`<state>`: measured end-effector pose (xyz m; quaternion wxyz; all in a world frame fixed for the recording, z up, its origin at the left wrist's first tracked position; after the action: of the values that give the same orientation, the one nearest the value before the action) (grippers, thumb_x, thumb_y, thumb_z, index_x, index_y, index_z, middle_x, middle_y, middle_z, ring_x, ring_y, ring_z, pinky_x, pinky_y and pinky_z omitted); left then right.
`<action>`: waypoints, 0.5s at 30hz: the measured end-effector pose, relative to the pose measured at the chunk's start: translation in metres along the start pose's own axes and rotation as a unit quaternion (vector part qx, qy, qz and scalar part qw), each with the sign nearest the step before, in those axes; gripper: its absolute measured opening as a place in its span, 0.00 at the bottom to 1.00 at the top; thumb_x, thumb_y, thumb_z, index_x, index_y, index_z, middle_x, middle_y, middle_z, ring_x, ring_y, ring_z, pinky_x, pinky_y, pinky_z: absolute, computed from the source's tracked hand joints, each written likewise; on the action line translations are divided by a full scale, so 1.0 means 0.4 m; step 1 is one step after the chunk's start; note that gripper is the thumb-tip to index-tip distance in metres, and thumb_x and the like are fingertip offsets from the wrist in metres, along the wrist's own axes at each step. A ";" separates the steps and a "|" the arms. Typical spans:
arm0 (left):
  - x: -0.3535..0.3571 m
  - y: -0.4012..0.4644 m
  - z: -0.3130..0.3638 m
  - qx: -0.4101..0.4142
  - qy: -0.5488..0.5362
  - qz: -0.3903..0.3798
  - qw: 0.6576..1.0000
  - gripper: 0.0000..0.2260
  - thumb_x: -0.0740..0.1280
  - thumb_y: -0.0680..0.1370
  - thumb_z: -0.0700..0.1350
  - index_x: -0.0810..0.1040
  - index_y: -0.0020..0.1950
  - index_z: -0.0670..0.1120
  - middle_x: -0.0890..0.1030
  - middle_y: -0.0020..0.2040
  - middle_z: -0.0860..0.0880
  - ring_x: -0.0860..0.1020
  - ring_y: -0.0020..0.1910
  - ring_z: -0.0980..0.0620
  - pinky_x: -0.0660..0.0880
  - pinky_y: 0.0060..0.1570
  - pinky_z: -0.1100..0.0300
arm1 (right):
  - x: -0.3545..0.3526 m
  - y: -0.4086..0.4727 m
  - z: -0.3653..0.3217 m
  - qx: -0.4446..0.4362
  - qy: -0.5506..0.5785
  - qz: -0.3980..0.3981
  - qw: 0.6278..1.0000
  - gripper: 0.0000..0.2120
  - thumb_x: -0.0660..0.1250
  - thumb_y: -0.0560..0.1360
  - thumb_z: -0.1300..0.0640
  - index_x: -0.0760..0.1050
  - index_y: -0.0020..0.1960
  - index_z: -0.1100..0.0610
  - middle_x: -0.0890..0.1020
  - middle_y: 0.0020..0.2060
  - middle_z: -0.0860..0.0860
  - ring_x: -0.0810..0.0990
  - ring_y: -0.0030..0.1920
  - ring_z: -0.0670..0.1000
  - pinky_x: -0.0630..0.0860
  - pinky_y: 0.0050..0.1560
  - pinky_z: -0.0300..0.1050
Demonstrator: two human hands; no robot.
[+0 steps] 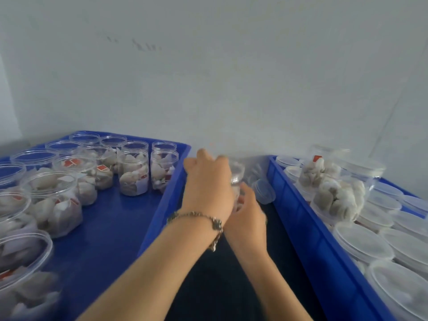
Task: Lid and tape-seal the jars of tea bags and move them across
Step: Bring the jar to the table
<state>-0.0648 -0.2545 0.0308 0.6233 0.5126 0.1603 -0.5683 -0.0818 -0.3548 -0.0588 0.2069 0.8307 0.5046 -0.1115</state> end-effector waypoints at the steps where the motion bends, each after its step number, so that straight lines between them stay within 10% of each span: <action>1: 0.039 -0.013 -0.013 -0.017 0.006 -0.028 0.999 0.07 0.64 0.78 0.43 0.75 0.56 0.47 0.68 0.58 0.46 0.67 0.57 0.46 0.67 0.57 0.59 | 0.005 -0.005 0.042 0.020 -0.009 -0.014 1.000 0.40 0.65 0.61 0.38 0.62 0.71 0.44 0.78 0.55 0.45 0.78 0.52 0.45 0.78 0.48 0.46; 5: 0.154 -0.066 -0.041 -0.072 -0.017 -0.076 0.994 0.11 0.64 0.78 0.43 0.73 0.60 0.45 0.65 0.62 0.45 0.66 0.61 0.48 0.71 0.58 0.58 | 0.027 -0.030 0.150 0.063 0.029 -0.028 0.997 0.24 0.65 0.58 0.34 0.71 0.53 0.37 0.81 0.43 0.43 0.81 0.46 0.45 0.79 0.49 0.48; 9: 0.222 -0.096 -0.059 -0.089 -0.076 -0.018 0.993 0.14 0.65 0.77 0.45 0.70 0.63 0.48 0.63 0.65 0.48 0.60 0.67 0.52 0.70 0.58 0.64 | 0.046 -0.032 0.208 0.096 0.081 -0.020 0.992 0.41 0.60 0.57 0.31 0.72 0.63 0.53 0.81 0.55 0.54 0.79 0.55 0.52 0.77 0.56 0.54; 15: 0.263 -0.117 -0.118 -0.066 -0.172 0.129 0.974 0.44 0.76 0.69 0.46 0.50 0.76 0.47 0.55 0.75 0.46 0.56 0.73 0.51 0.55 0.65 0.66 | 0.044 -0.005 0.229 0.036 0.032 -0.023 0.999 0.13 0.67 0.75 0.59 0.74 0.56 0.45 0.81 0.44 0.41 0.78 0.46 0.33 0.75 0.41 0.29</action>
<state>-0.0559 -0.2647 -0.0930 0.7422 0.3808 0.0204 -0.5511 -0.0732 -0.3816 -0.1476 0.1580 0.8288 0.5258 -0.1079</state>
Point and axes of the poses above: each hand's wrist, its own y-axis towards the middle knuckle, its own x-axis out of the palm, z = x × y, the point moved 9 cm from there along y, towards the middle knuckle
